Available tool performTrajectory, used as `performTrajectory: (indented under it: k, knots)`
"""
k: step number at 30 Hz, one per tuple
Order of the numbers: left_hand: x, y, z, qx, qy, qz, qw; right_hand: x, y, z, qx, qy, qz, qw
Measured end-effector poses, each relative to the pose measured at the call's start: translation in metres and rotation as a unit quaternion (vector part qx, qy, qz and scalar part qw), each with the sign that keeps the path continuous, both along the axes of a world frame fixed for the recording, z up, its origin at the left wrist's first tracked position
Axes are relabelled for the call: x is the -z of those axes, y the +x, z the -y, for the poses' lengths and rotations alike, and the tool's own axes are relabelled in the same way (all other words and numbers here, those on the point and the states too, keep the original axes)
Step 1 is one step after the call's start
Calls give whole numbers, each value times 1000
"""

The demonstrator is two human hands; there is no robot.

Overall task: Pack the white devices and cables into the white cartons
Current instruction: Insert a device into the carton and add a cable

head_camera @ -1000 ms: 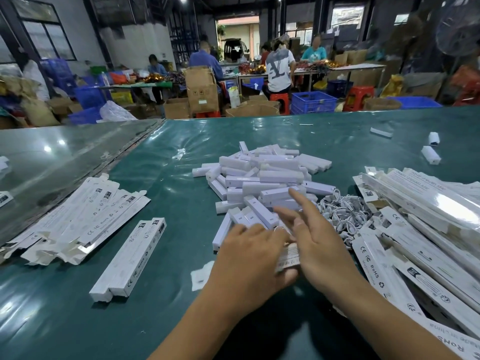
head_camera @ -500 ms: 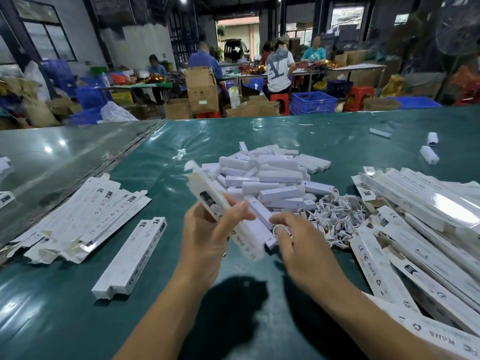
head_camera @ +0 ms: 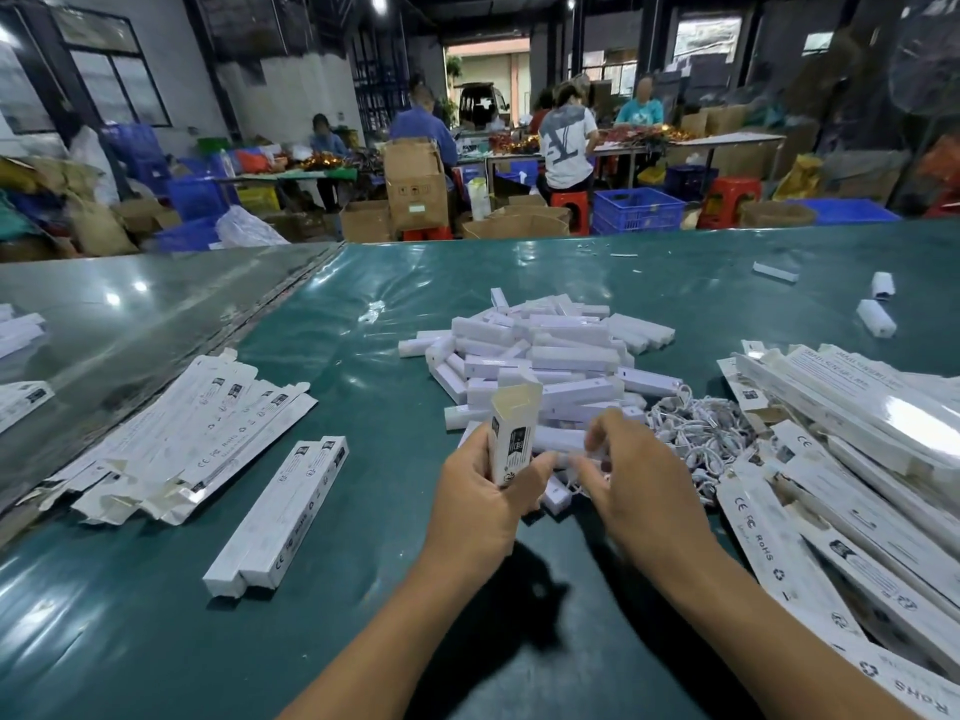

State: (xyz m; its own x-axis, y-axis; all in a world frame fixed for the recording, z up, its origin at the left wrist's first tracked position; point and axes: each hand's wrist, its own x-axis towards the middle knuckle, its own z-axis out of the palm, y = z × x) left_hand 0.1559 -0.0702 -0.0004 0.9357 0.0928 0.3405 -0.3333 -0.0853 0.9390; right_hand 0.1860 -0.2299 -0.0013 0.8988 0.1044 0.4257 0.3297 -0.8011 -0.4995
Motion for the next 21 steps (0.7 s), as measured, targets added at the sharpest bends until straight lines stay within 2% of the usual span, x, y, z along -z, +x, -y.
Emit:
performTrajectory:
  k: [3, 5, 6, 8, 9, 11, 12, 15, 21]
  knots:
    - [-1, -1, -1, -15, 40, 19, 999, -13, -1, 16, 19, 147, 0, 989]
    - [-3, 1, -7, -43, 119, 43, 991, -25, -2, 29, -3, 287, -49, 957]
    - [-3, 3, -10, -56, 155, 49, 985, -31, -2, 33, -31, 378, -91, 921]
    - [-5, 5, -15, -71, 177, 45, 981, -42, -4, 37, -87, 549, -177, 812]
    - [-6, 5, -17, -74, 184, 42, 979, -45, -5, 37, -108, 602, -206, 764]
    - [-7, 4, -18, -78, 217, 39, 972, -49, -7, 38, -155, 642, -241, 711]
    - [-7, 3, -18, -79, 238, 39, 967, -50, -8, 38, -178, 638, -252, 705]
    - [-10, 2, -19, -89, 303, 51, 948, -49, -10, 39, -209, 593, -263, 731]
    - [-15, 1, -22, -69, 339, 156, 925, -48, -10, 41, -148, 579, -226, 769]
